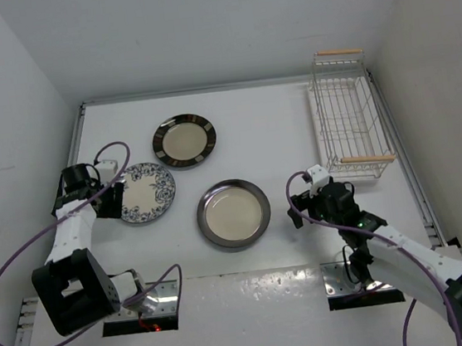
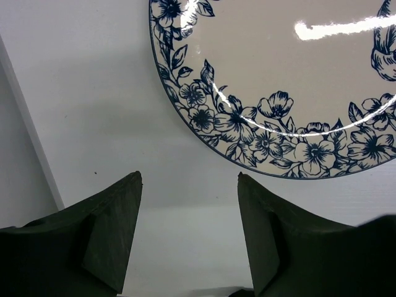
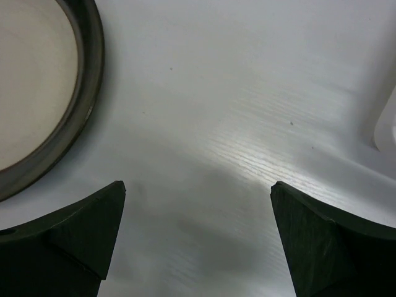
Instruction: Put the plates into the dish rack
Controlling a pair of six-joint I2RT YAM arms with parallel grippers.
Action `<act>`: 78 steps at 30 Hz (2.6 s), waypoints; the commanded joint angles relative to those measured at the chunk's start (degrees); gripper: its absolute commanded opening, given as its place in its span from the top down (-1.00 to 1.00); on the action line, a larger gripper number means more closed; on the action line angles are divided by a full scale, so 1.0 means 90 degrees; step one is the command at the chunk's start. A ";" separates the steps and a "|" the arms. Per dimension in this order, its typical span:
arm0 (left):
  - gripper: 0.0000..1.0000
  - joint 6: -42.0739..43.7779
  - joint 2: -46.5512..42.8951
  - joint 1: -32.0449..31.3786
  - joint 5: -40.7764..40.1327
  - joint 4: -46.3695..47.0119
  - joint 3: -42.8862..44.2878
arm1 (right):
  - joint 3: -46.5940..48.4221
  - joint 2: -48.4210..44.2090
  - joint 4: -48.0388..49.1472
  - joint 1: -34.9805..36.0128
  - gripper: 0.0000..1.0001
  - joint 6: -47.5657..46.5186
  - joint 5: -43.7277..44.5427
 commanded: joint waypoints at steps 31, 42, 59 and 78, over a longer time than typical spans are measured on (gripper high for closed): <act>-1.00 -0.0662 0.1198 0.1325 0.3242 -0.1431 0.3699 | 0.4479 0.6579 -0.0727 -0.0148 -0.44 0.0635 -0.3223; -1.00 -0.0885 0.0818 0.1239 0.1672 -0.0845 0.4814 | 0.3307 0.6686 0.0201 -0.0187 0.11 0.0498 -0.4260; -1.00 -0.0747 0.0876 0.0857 0.1153 -0.0796 0.4647 | 0.5141 0.4472 -0.0530 -0.0713 1.00 0.0421 -0.3469; -0.79 -0.0565 0.1365 0.0711 0.1331 -0.0727 0.3770 | 0.9400 0.3835 -0.1859 -0.3722 1.00 -0.1431 0.0495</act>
